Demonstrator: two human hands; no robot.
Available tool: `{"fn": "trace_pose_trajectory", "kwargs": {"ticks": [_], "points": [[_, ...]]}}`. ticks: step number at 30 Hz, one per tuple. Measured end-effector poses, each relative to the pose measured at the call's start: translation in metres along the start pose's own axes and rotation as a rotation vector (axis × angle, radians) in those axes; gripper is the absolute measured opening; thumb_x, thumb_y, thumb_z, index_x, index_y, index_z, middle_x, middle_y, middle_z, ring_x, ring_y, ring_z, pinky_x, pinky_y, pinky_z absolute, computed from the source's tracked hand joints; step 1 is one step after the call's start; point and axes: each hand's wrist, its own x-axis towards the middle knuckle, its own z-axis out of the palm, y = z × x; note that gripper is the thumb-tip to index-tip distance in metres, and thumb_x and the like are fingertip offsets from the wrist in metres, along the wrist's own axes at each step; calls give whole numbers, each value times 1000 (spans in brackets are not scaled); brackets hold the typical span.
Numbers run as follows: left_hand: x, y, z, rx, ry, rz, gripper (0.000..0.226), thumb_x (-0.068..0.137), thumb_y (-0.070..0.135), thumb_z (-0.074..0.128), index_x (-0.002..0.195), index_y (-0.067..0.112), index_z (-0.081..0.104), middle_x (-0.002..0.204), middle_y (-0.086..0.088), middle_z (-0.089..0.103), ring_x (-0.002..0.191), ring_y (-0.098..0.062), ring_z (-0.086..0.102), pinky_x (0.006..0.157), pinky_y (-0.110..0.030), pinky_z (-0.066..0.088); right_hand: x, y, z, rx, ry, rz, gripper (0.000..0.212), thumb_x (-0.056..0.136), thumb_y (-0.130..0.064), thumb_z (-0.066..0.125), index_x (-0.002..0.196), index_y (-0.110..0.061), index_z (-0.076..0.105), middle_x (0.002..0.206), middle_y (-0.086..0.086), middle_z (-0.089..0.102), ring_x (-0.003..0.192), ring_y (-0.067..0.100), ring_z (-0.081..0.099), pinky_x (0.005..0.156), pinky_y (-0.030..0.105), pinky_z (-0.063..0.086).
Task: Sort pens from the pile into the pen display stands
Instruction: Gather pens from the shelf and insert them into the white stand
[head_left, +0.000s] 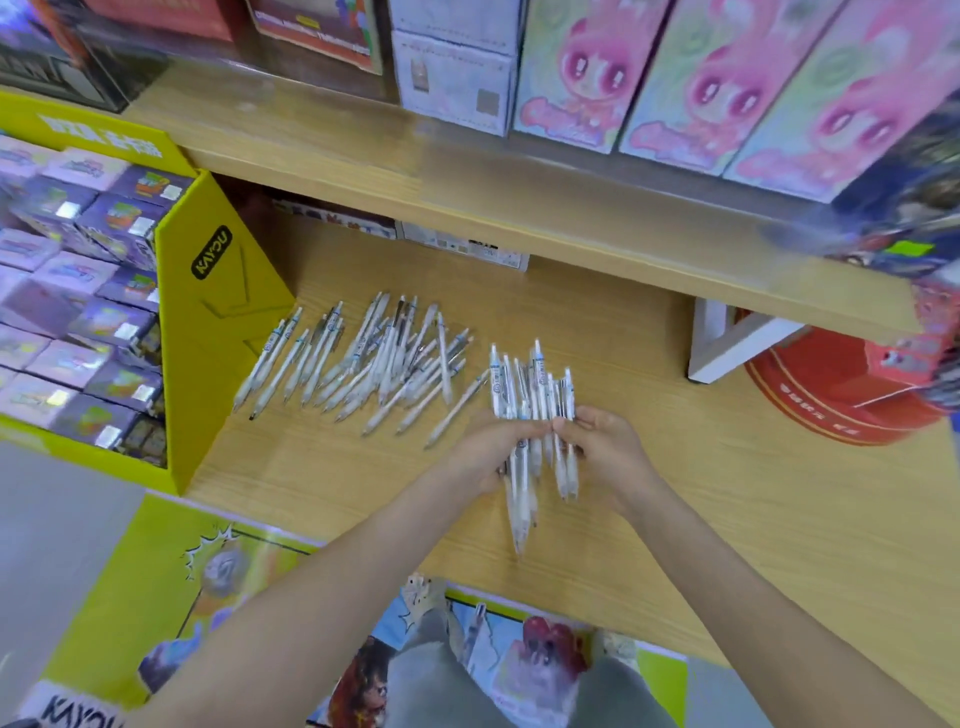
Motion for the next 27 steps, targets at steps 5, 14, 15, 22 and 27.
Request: {"fn": "trace_pose_trajectory", "kwargs": {"ticks": [5, 14, 15, 22, 27], "points": [[-44, -9, 89, 44, 15, 52, 42, 75, 15, 81, 110, 1, 63, 93, -7, 73, 83, -16, 70, 66, -23, 52, -12, 10, -88, -123, -77, 0, 35, 85, -16, 69, 115, 0, 62, 104, 11, 71, 101, 25, 66, 89, 37, 53], [-77, -32, 206, 74, 3, 99, 47, 72, 20, 84, 101, 6, 50, 102, -8, 65, 98, -23, 64, 88, -40, 53, -50, 6, -209, -139, -105, -67, 20, 86, -3, 65, 99, -11, 53, 81, 3, 60, 74, 13, 60, 69, 26, 52], [-77, -32, 216, 68, -2, 111, 61, 68, 24, 86, 109, 4, 46, 108, -7, 62, 104, -24, 61, 93, -42, 51, -52, 6, -218, -126, -87, -82, 23, 86, -3, 66, 101, -10, 51, 81, 4, 59, 74, 12, 59, 68, 25, 52], [-87, -28, 278, 82, -85, 182, 20, 84, 6, 71, 97, 8, 56, 55, 8, 69, 53, -6, 67, 50, -21, 50, -59, -4, -278, -92, -33, -87, 37, 83, -8, 70, 115, 3, 57, 106, 19, 62, 96, 31, 64, 82, 38, 54], [-85, -25, 333, -9, -15, 213, 31, 82, 8, 74, 101, 9, 49, 83, -6, 71, 71, -17, 68, 62, -30, 52, -49, -21, -332, -58, -93, -88, 42, 80, -15, 74, 114, 3, 59, 109, 13, 63, 100, 25, 62, 81, 36, 52]]}}
